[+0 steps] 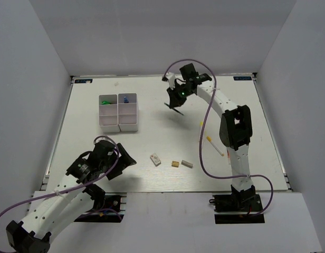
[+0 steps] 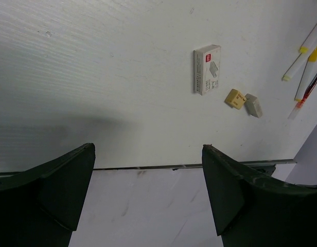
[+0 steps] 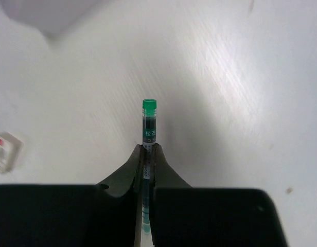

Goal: Sort the stationery into containers
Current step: Grab a piece of stationery with the right arm, then place the stationery into the container

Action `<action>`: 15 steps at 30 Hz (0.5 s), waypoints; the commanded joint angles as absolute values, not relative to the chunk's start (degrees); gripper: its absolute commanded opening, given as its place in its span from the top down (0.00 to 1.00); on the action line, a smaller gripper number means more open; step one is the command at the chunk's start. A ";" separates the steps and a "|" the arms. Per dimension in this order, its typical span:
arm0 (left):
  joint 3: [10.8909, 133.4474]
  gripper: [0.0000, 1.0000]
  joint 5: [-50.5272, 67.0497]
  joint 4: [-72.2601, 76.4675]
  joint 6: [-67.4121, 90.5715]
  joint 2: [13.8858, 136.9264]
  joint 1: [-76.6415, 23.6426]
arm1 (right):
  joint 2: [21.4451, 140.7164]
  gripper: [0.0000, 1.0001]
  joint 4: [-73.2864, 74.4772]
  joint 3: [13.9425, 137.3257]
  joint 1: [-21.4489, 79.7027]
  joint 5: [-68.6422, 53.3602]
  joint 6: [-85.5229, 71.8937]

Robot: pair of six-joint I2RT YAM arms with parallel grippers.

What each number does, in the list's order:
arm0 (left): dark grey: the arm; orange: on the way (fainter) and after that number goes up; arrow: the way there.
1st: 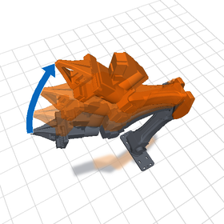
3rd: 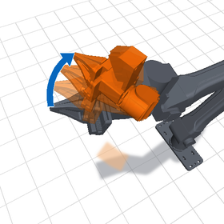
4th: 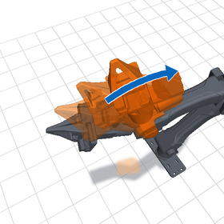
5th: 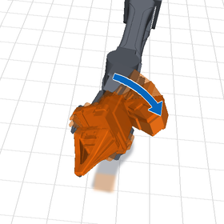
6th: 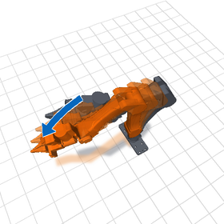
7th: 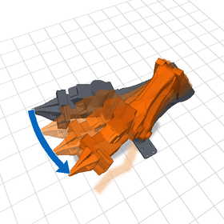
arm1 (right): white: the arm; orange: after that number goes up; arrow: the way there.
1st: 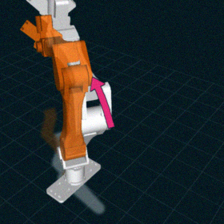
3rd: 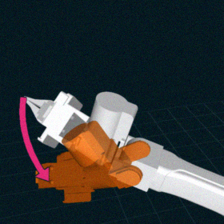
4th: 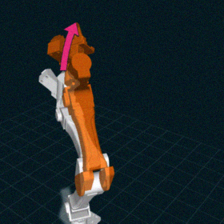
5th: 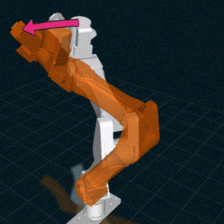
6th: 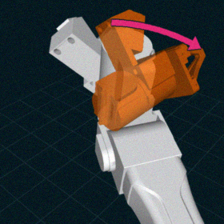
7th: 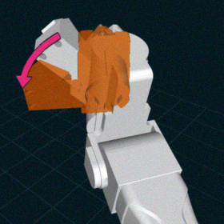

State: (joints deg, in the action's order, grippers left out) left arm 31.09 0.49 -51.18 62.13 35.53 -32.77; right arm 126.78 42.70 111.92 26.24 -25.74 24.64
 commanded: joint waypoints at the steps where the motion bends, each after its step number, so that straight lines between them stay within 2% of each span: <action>1: 30.06 0.06 0.97 -49.83 63.02 35.42 -32.78 | 123.49 1.00 45.62 122.59 28.03 -38.75 24.96; 3: 30.06 0.05 0.44 -51.23 63.63 35.42 -32.78 | 122.00 1.00 44.04 123.92 28.91 -42.35 24.35; 8: 28.92 0.05 -0.09 -53.96 65.83 34.11 -32.78 | 119.10 1.00 28.15 122.43 34.01 -50.34 20.13; 13: 28.39 0.05 -2.20 -58.10 69.96 31.91 -32.78 | 121.37 1.00 1.39 122.69 39.45 -51.77 11.71; 15: 28.39 0.05 -2.20 -58.10 69.96 31.12 -32.78 | 124.01 1.00 -4.46 123.83 40.95 -51.59 8.53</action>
State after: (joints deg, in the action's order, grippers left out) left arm 28.45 -0.75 -56.40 68.01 32.77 -32.77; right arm 121.69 13.37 122.08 39.18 -48.66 15.14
